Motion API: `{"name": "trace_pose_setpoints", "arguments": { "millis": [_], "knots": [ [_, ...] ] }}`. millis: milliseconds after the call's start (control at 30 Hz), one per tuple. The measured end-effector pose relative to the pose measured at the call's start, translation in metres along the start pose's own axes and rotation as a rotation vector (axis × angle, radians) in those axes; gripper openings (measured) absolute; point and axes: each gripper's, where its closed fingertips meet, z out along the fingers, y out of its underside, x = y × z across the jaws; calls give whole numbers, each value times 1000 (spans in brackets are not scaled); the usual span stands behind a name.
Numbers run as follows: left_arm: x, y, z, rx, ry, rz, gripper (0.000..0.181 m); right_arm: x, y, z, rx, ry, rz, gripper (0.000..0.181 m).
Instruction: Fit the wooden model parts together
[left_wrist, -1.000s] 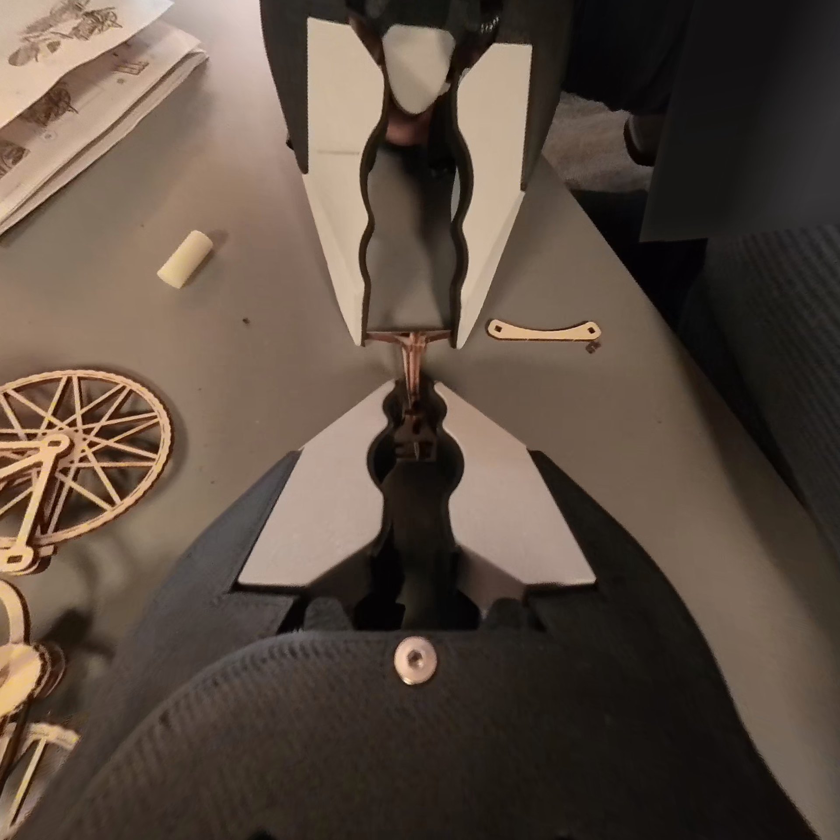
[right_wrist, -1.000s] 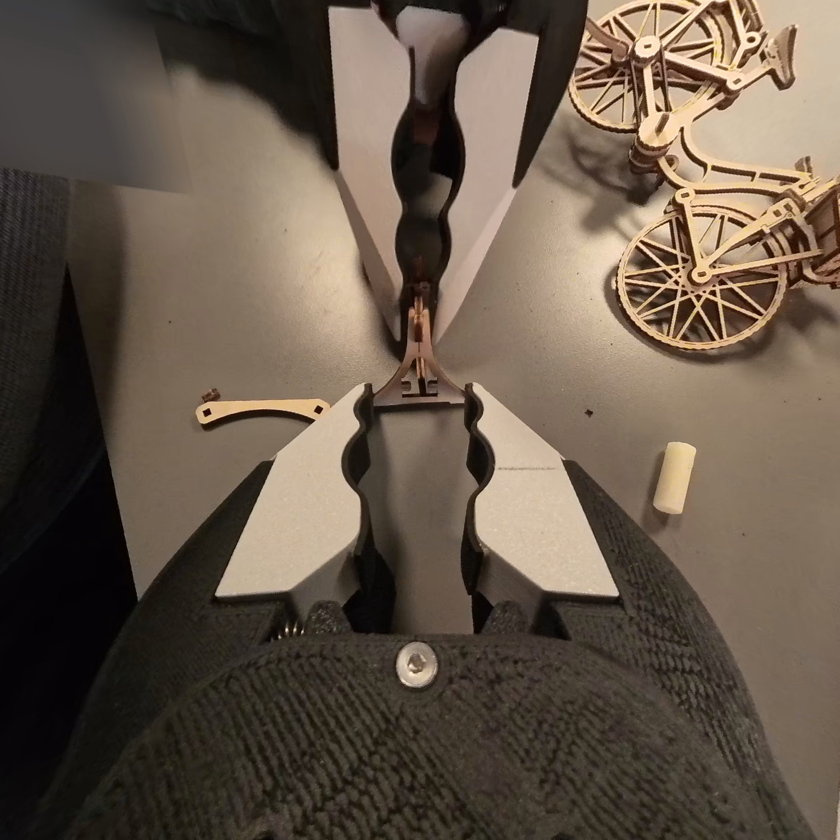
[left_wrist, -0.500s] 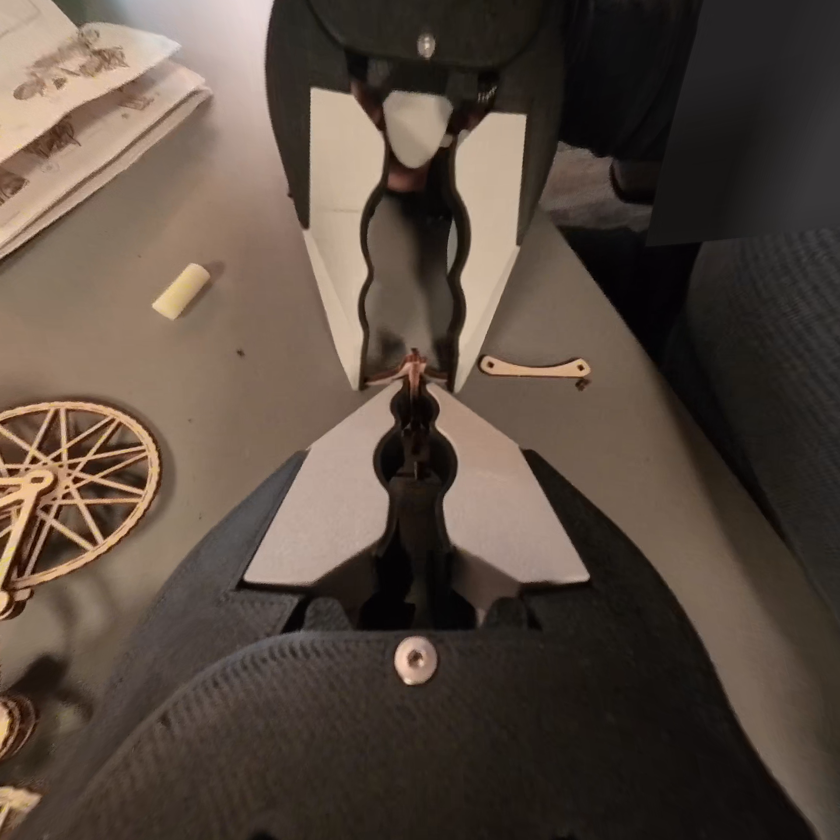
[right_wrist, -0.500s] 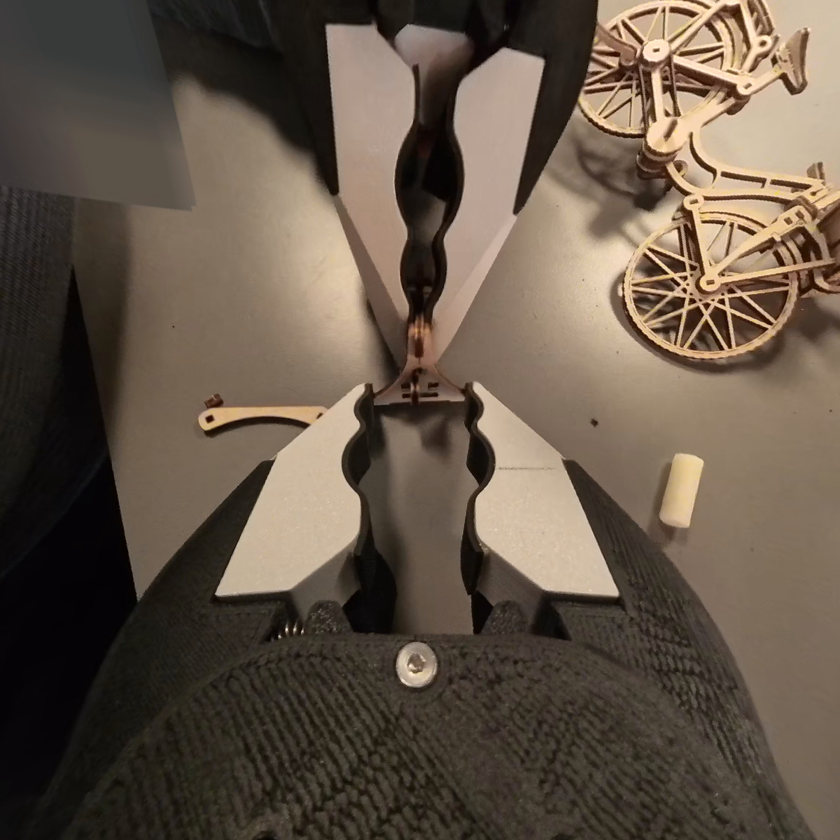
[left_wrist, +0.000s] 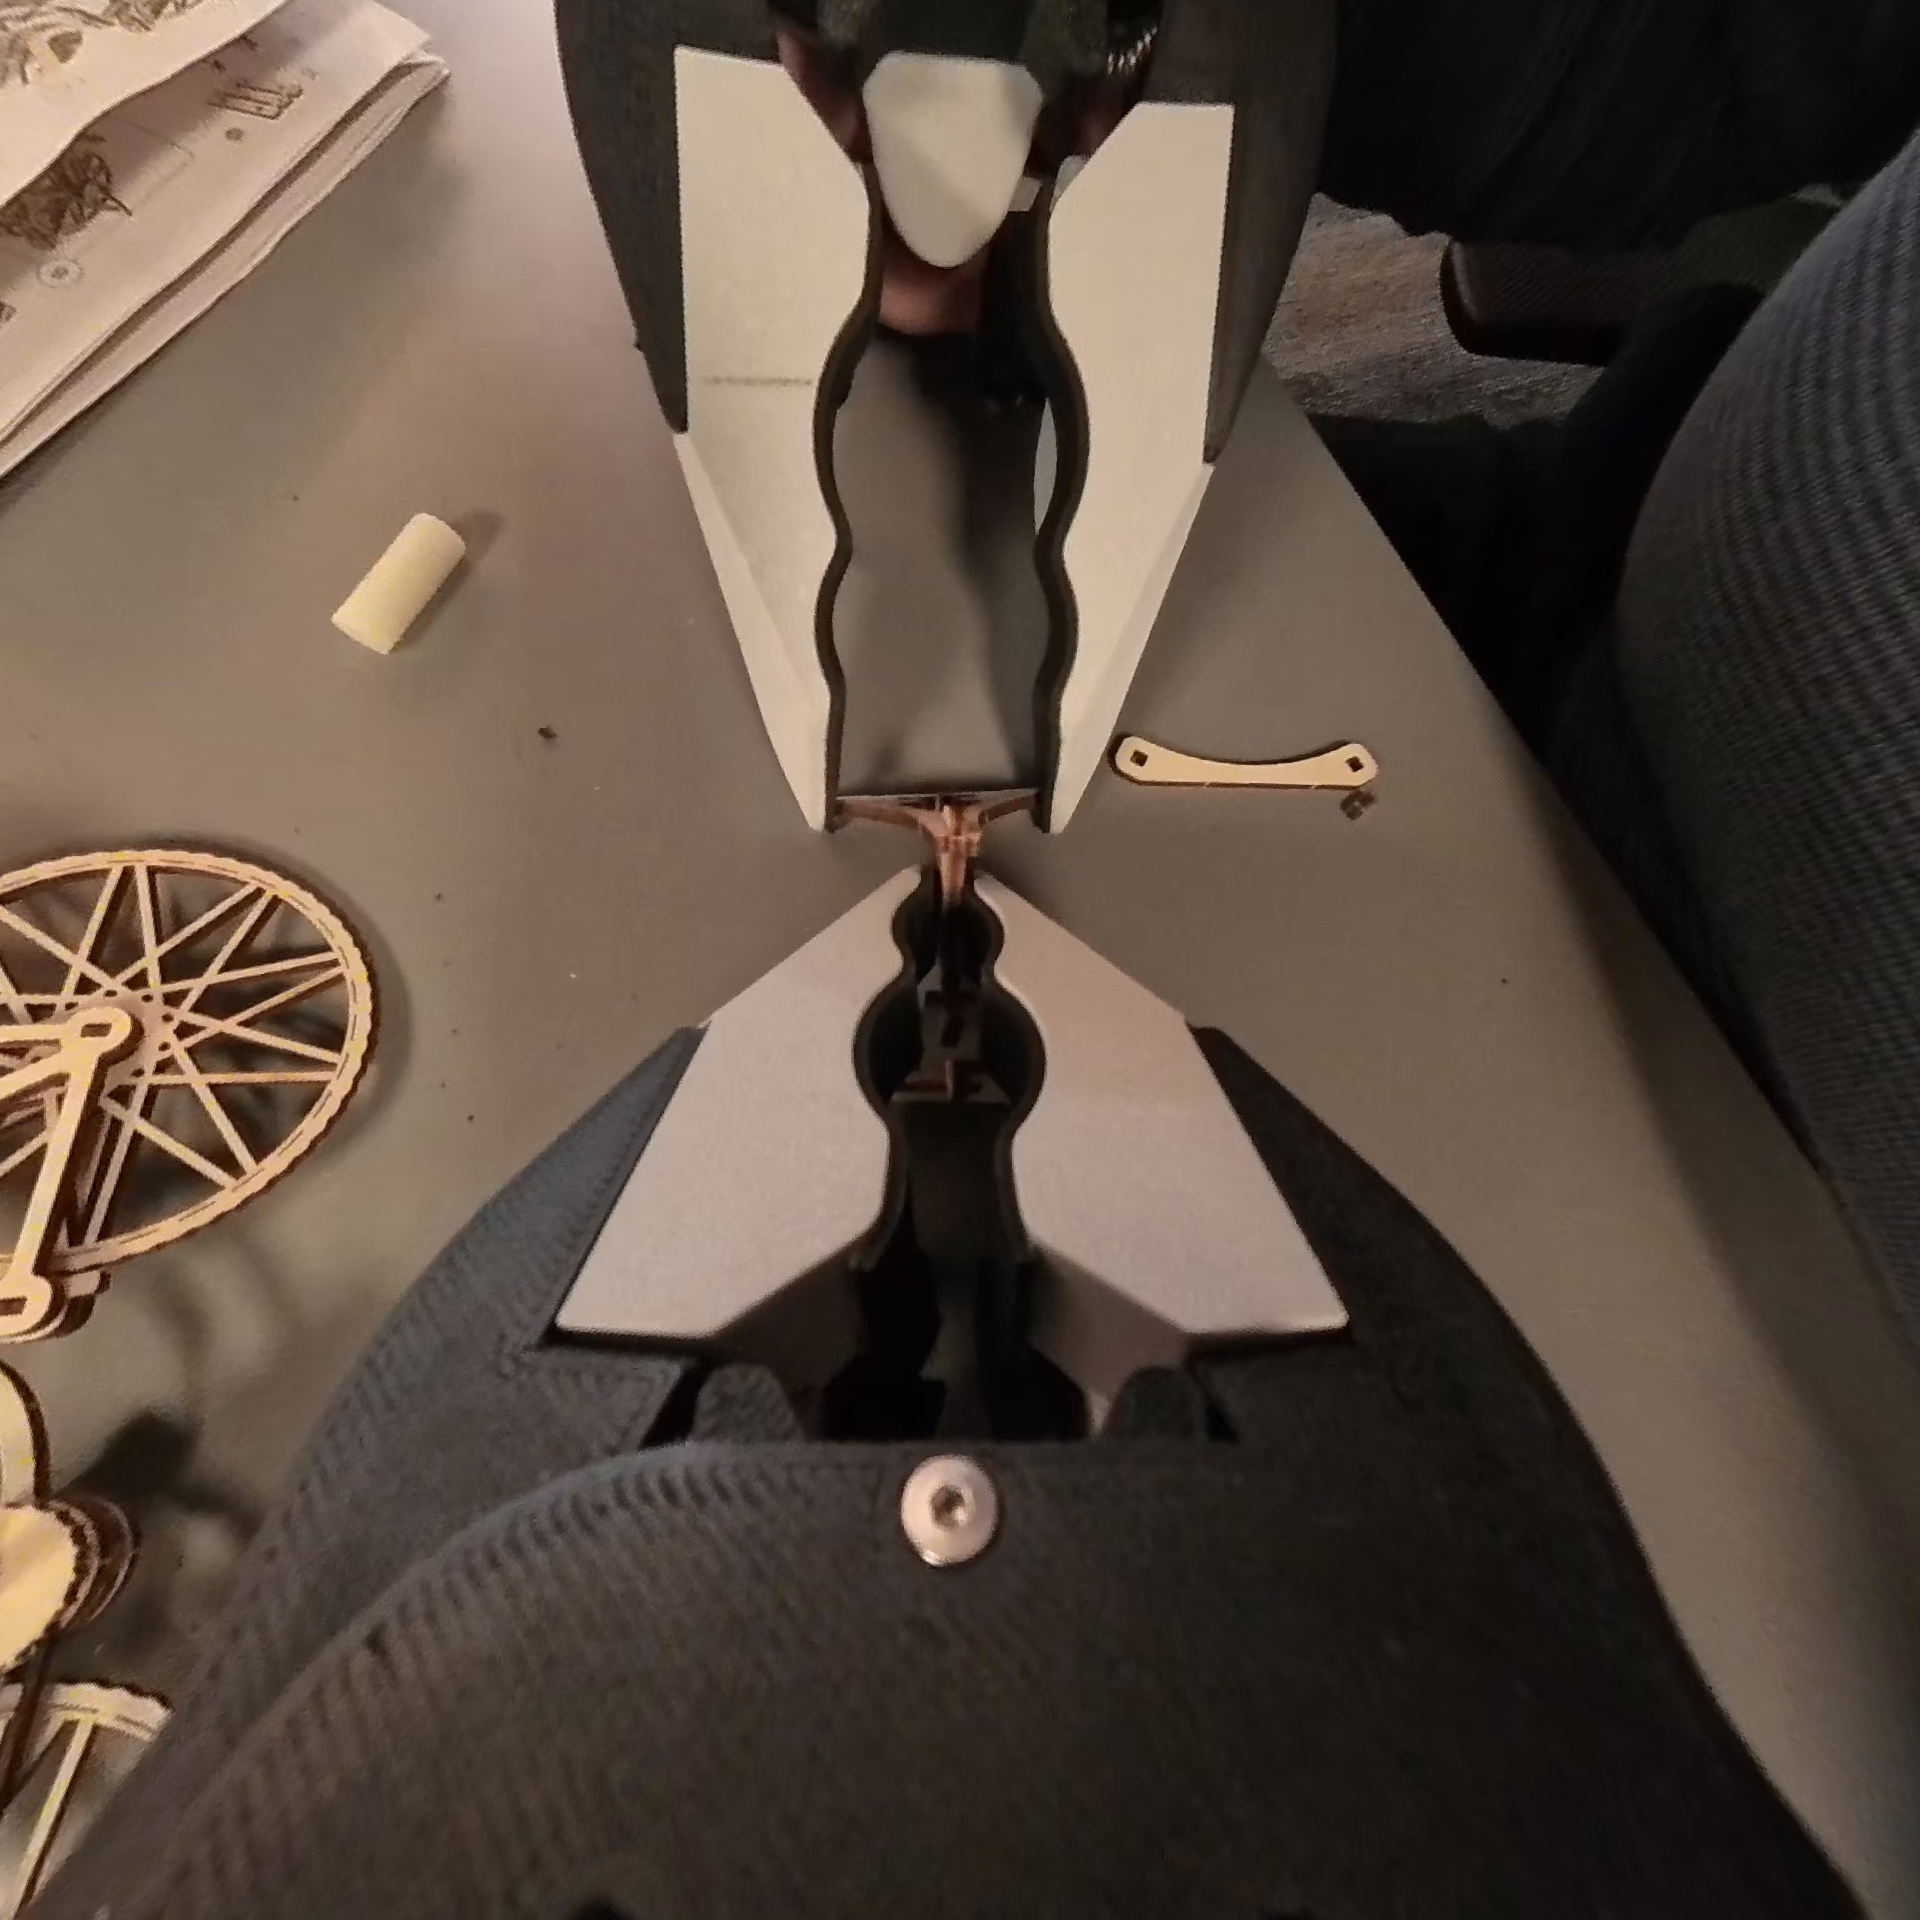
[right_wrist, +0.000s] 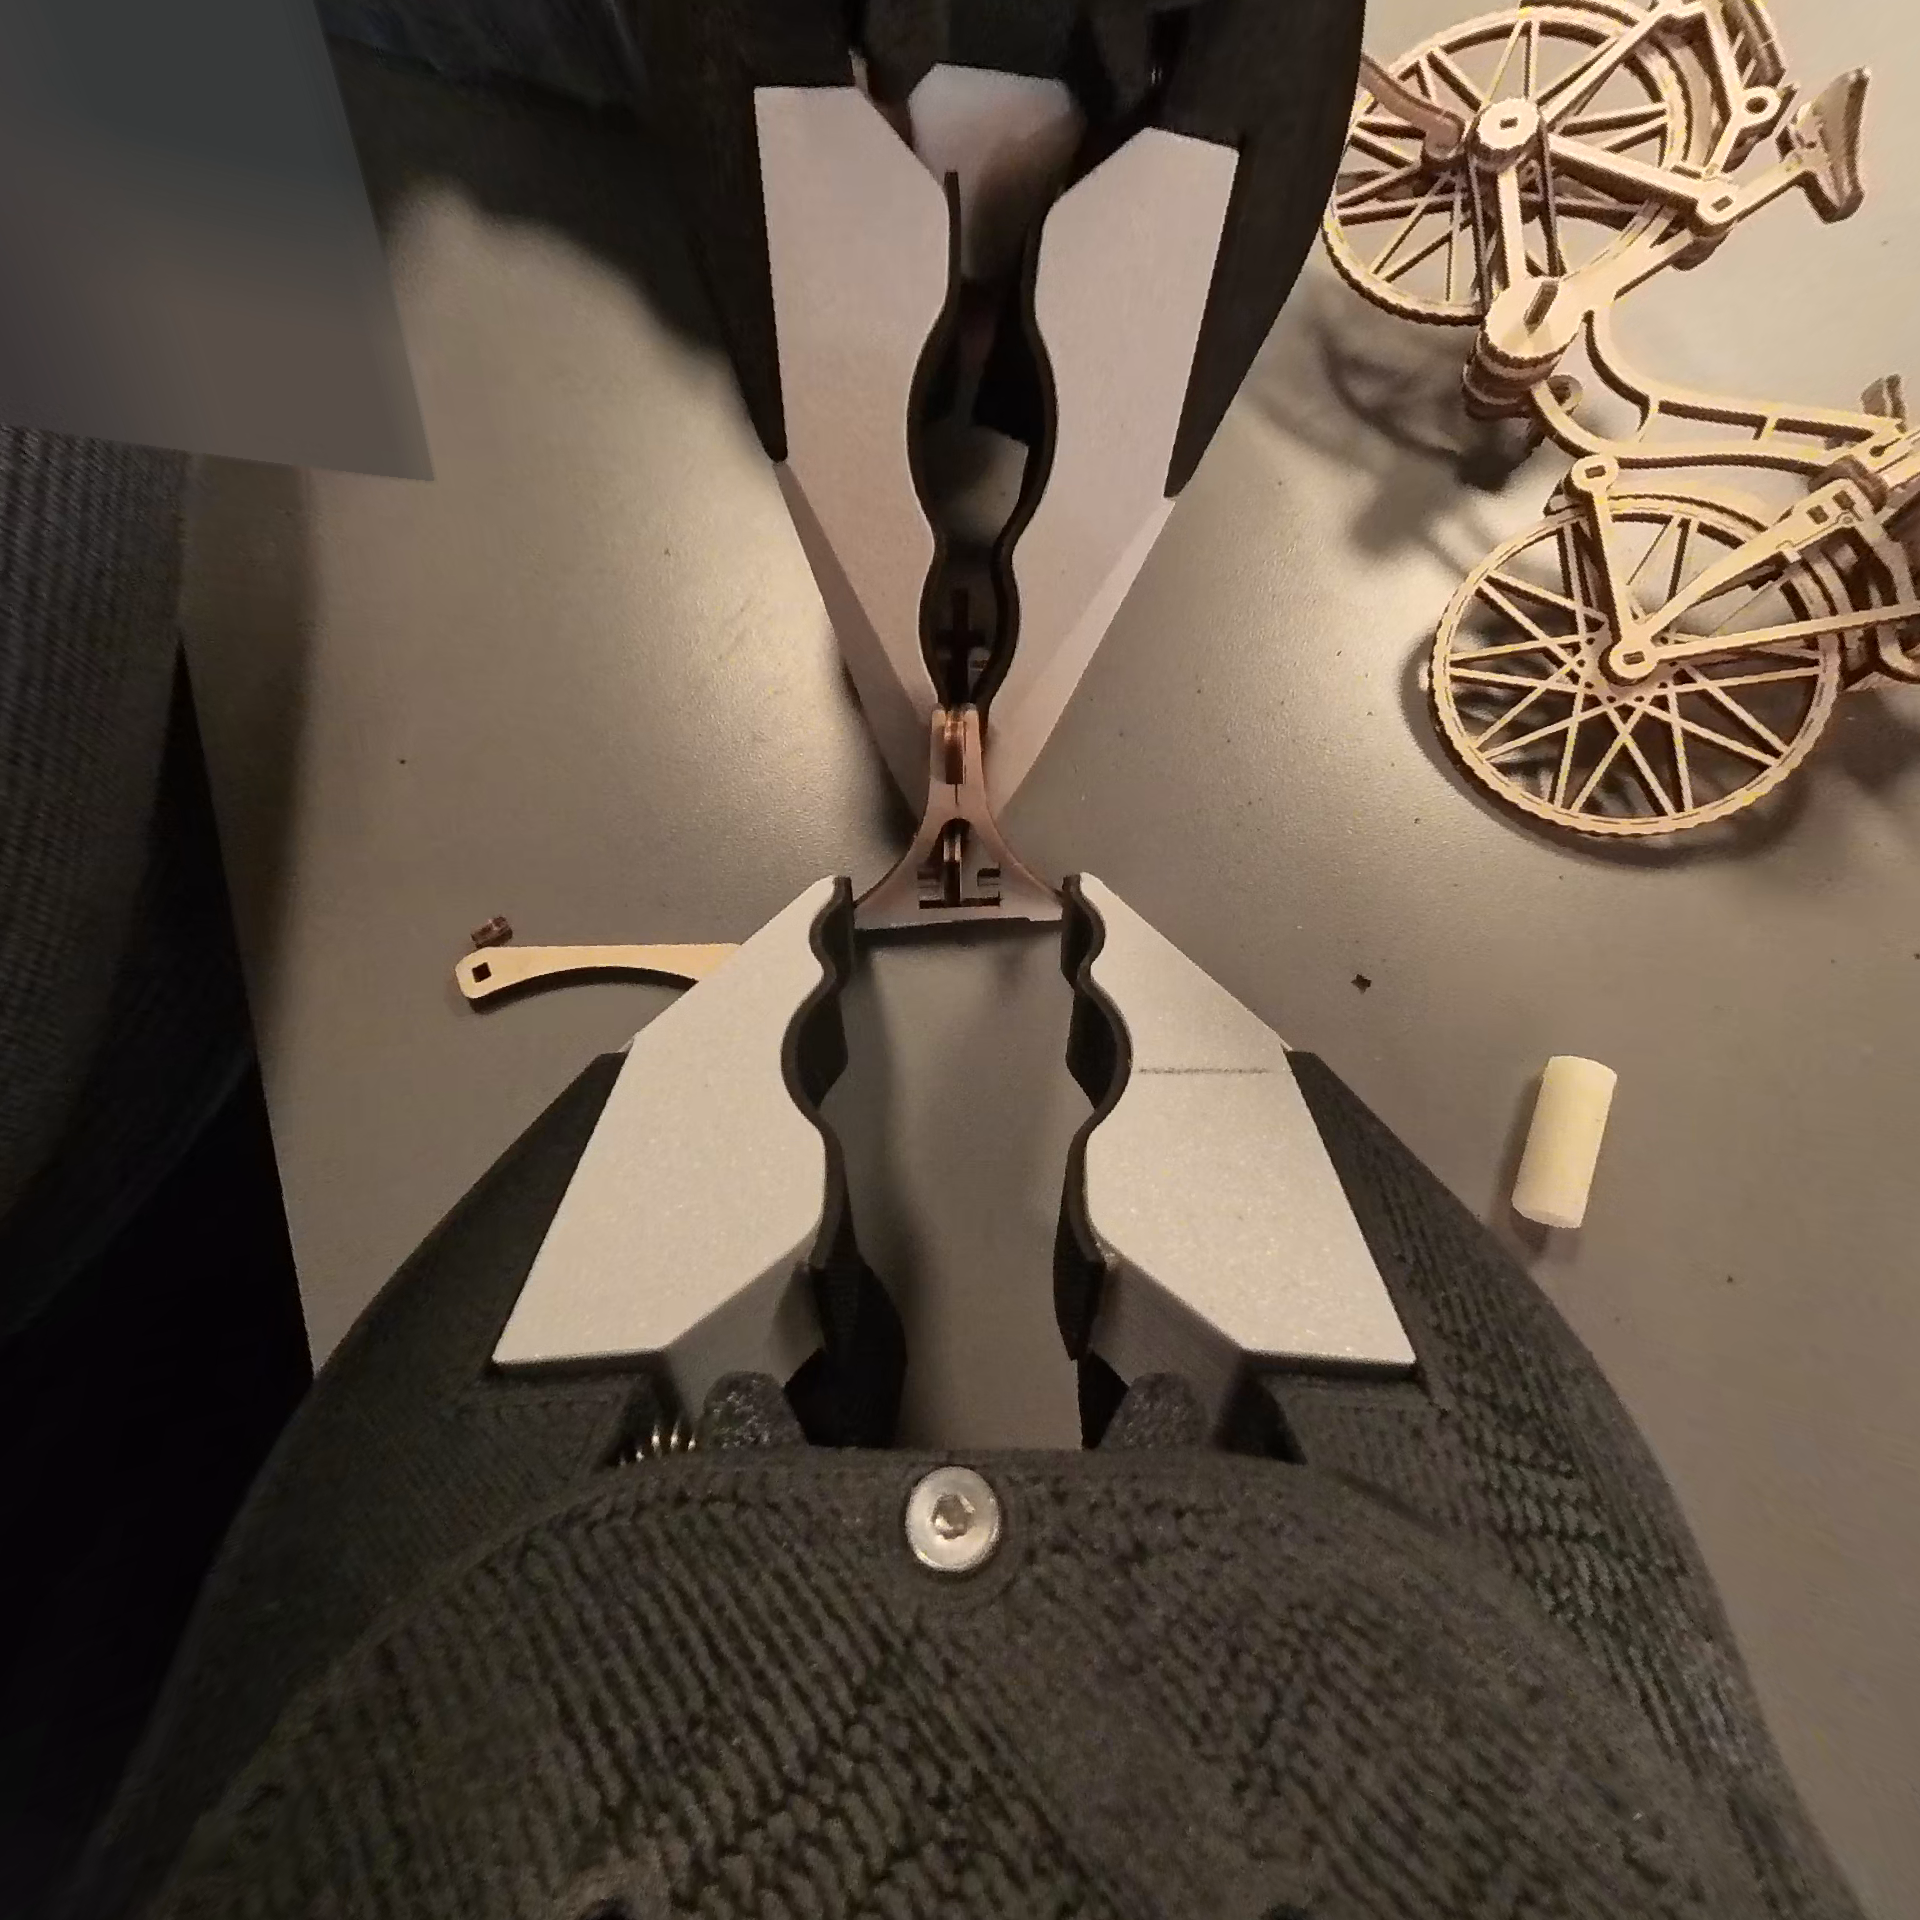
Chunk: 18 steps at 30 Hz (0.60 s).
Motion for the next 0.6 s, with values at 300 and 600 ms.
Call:
{"name": "trace_pose_setpoints", "arguments": {
  "millis": [300, 600],
  "knots": [
    [1, -1, 1, 4, -13, 47, 3, 0, 0, 0, 1, -8, 11, 39],
    [5, -2, 4, 10, -24, 120, 3, -1, -2, -1, 16, -64, 55, 32]
  ]
}}
